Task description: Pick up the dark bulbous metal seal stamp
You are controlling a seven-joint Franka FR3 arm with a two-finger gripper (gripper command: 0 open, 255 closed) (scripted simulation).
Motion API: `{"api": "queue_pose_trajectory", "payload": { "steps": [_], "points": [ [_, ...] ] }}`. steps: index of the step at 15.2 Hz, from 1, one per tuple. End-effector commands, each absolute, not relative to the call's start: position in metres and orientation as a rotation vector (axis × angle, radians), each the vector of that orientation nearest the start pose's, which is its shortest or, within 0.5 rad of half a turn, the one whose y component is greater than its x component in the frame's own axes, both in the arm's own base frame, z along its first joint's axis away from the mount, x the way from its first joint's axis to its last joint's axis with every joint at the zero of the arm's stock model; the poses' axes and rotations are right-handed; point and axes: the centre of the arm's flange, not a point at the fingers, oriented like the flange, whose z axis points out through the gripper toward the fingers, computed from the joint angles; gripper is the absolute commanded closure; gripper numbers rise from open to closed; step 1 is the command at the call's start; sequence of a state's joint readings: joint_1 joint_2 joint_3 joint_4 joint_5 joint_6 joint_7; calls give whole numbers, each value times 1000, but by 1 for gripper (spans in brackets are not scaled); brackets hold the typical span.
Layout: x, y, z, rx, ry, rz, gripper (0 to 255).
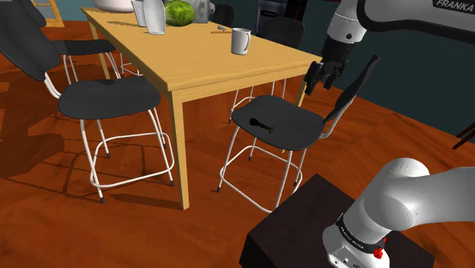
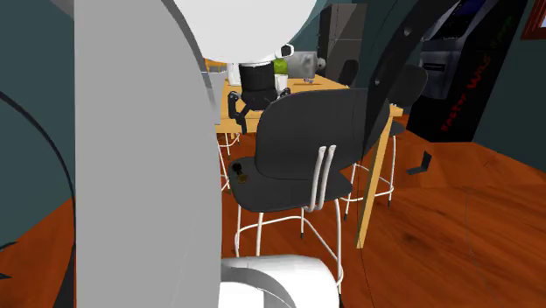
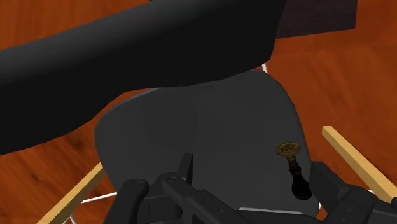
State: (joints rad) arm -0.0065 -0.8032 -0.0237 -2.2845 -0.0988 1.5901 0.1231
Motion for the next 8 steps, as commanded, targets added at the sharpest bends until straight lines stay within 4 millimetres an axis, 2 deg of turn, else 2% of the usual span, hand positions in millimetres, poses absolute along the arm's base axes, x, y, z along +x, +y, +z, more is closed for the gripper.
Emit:
{"api": "queue_pose_trajectory", "payload": {
  "steps": [1, 8],
  "points": [
    [304, -22, 632, -3204, 242, -181, 0],
    [379, 0, 572, -3187, -8, -48, 0]
  ]
}}
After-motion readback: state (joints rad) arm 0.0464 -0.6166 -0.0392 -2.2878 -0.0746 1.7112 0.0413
